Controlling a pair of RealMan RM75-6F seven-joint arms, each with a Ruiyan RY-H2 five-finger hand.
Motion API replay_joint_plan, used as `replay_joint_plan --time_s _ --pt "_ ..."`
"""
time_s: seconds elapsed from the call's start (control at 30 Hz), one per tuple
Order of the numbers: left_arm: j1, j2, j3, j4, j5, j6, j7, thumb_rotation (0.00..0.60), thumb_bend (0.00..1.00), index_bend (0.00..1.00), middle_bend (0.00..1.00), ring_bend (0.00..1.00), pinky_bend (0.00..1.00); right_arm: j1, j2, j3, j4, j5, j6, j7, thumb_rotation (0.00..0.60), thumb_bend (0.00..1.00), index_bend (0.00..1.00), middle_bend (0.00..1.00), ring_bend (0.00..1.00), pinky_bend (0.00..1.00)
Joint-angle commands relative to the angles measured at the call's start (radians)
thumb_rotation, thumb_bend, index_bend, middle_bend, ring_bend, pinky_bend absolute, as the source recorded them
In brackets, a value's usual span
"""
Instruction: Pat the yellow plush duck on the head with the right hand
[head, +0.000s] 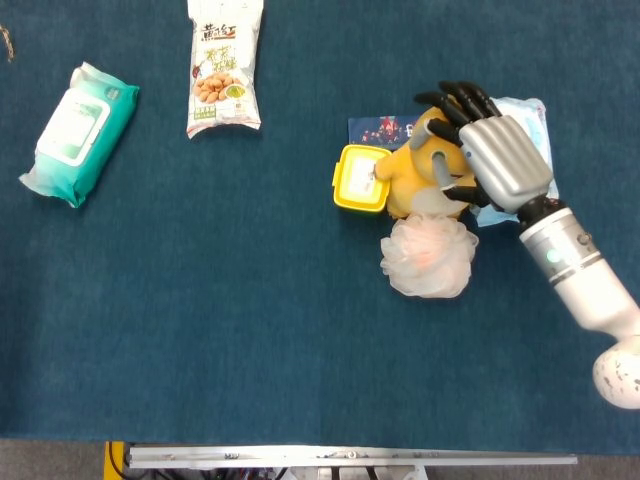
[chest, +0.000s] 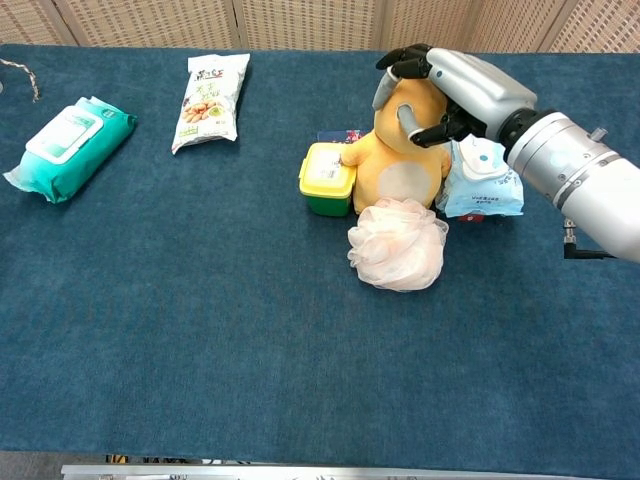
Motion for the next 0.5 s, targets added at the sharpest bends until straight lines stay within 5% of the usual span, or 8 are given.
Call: replay_joint_plan --time_s 0.03,0.5 --pt "0.0 0.0 0.0 0.0 0.0 0.0 0.0 0.6 0.08 0.35 0.26 0.14 0.29 0.002 0.007 0.008 -0.003 0.026 -0.03 0.036 0.6 0.57 0.41 0.15 0.04 0.0" --pt "0.0 0.0 -0.001 0.0 -0.003 -0.001 0.002 0.6 0.08 0.35 0.26 0.14 0.29 -0.012 0.031 -0.006 -0.007 -0.128 0.0 0.168 0.6 0.57 0.41 0.15 0.04 0.0"
